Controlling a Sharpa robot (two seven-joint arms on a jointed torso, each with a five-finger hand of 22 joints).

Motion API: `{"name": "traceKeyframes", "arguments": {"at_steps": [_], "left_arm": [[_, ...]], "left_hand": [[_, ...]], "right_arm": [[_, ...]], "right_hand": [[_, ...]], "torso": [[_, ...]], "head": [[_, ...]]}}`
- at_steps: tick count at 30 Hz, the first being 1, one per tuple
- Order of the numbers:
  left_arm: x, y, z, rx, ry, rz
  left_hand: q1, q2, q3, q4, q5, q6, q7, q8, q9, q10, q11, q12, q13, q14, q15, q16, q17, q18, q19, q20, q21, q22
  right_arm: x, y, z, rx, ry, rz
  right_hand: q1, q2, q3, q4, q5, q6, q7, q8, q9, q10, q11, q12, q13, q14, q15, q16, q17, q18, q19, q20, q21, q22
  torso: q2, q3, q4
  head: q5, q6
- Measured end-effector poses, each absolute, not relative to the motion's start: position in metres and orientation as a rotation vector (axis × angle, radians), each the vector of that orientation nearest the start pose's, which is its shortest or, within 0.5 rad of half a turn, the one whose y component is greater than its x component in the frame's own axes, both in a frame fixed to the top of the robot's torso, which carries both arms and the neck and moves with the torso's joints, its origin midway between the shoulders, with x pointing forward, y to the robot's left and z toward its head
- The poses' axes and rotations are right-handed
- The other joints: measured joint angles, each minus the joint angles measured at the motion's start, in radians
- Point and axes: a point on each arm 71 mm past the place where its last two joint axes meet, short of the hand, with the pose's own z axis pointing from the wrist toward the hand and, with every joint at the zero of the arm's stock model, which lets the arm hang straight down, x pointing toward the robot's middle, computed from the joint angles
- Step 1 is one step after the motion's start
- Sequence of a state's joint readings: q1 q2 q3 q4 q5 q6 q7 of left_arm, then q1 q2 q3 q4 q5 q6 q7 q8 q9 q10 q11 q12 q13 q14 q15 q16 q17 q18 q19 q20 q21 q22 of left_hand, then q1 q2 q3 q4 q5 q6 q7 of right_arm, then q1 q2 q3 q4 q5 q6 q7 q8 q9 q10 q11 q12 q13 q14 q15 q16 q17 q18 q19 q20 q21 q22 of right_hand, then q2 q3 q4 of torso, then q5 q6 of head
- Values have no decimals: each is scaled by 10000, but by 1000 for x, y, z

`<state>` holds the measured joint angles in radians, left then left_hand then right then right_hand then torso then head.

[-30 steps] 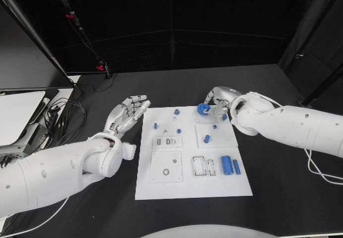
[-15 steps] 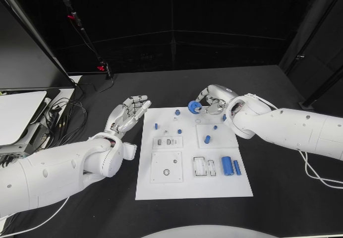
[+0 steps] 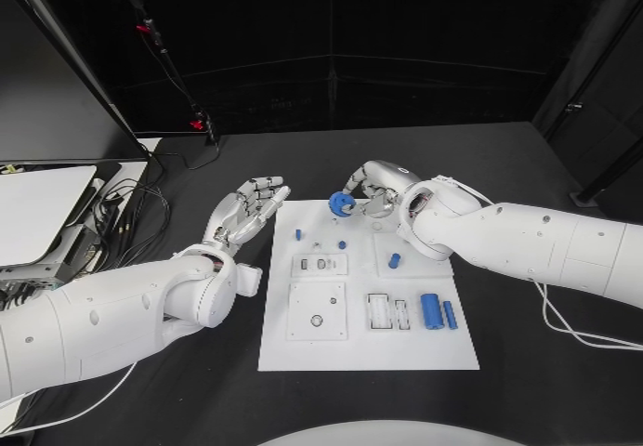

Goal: Assemble the parts on the task board

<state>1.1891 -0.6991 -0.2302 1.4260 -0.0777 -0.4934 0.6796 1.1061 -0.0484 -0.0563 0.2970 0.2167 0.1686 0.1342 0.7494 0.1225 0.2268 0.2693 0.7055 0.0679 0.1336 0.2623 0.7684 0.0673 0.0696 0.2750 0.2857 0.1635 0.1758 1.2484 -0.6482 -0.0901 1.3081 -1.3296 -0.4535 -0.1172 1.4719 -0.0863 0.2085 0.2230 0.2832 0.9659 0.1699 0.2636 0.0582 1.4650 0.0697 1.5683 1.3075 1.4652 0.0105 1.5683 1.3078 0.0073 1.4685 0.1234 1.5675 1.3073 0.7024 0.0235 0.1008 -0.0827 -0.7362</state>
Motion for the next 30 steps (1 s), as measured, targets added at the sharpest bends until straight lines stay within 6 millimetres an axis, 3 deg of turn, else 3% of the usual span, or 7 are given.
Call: {"name": "traceKeyframes", "arguments": {"at_steps": [11,30], "left_arm": [[477,174,-234,-8617,13364,-14615],[477,174,-234,-8615,13361,-14609]], "left_hand": [[0,0,0,0,0,0,0,0,-15,0,0,0,0,0,0,0,0,0,0,0,0,0],[40,40,0,0,38,0,0,0,-16,0,0,-1,-1,0,0,0,0,1,0,0,0,0]], "right_arm": [[532,-146,-187,-583,16193,6481],[540,-141,-196,-1050,16949,5645]], "right_hand": [[31,30,-1,0,-25,2,2,3,0,0,0,0,0,0,0,0,-1,-1,0,0,0,0],[152,-26,-16,-11,8,4,4,-66,0,0,0,0,0,0,0,0,-2,0,0,1,0,0]], "torso": [[3,2,0],[-3,0,-19]], "head": [[91,-56],[81,-101]]}}
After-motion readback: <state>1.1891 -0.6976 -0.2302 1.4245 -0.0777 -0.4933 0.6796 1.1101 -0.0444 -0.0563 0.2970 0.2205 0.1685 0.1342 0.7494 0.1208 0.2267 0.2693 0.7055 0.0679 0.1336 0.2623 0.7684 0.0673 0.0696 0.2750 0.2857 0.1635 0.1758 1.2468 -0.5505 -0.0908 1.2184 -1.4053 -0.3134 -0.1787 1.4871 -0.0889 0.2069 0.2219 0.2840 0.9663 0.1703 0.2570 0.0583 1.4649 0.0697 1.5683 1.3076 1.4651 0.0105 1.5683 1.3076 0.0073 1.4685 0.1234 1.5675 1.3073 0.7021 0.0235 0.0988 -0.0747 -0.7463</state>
